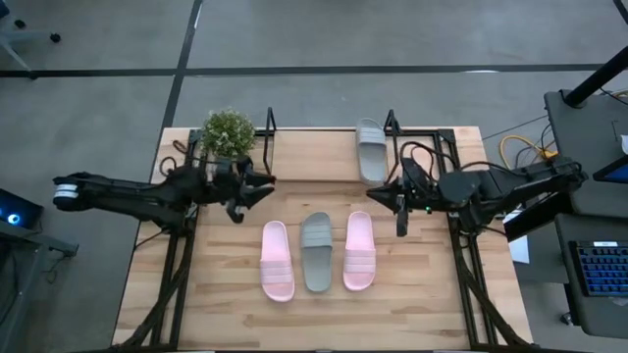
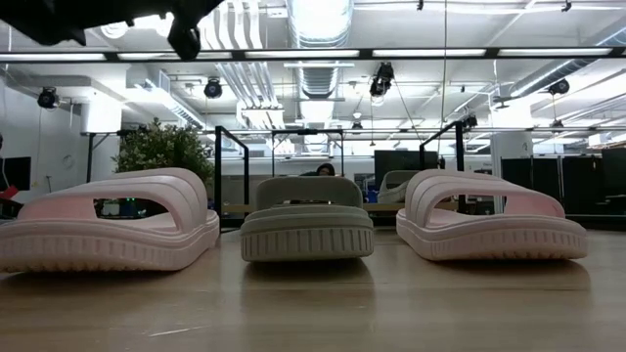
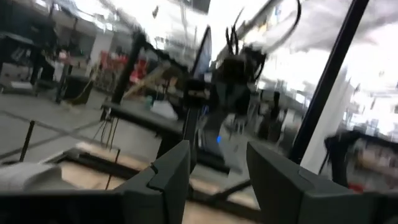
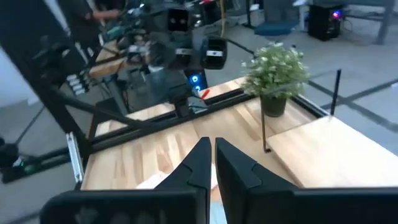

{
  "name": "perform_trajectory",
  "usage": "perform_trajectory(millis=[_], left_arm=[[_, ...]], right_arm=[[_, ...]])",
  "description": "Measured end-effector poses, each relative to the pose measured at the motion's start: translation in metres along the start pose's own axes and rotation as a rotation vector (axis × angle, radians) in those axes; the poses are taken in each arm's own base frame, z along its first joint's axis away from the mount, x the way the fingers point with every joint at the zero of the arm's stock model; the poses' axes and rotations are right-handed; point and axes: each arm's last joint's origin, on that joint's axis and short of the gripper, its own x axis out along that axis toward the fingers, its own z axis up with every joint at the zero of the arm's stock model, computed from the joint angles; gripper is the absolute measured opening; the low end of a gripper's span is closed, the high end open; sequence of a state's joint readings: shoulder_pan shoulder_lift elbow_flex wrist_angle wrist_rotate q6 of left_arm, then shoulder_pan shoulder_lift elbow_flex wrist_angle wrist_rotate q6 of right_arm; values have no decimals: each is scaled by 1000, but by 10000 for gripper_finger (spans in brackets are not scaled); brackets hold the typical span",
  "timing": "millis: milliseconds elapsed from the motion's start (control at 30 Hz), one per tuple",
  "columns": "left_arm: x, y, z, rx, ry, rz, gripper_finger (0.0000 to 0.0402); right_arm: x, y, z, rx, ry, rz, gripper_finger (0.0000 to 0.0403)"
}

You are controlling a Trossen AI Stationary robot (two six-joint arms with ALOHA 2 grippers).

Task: Pick and place slides into the shelf
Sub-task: Put the gray slipper on the shelf

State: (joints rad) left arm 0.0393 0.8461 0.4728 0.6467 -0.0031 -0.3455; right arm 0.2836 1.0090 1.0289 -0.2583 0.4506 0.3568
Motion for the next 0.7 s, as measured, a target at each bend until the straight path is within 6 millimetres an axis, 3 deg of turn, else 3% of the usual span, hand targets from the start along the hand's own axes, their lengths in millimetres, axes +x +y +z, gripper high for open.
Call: perform_trajectory(millis=[267, 467, 700], left_arm=[[35, -2, -3, 35, 354, 46, 144], [56, -6, -4, 84, 469, 44, 144], [74, -28, 4, 266, 684, 74, 144]], right_arm=[[4, -6, -23, 109, 6, 3, 13], [5, -5, -24, 94, 9, 3, 13], [-3, -9, -18, 53, -23, 4, 13]])
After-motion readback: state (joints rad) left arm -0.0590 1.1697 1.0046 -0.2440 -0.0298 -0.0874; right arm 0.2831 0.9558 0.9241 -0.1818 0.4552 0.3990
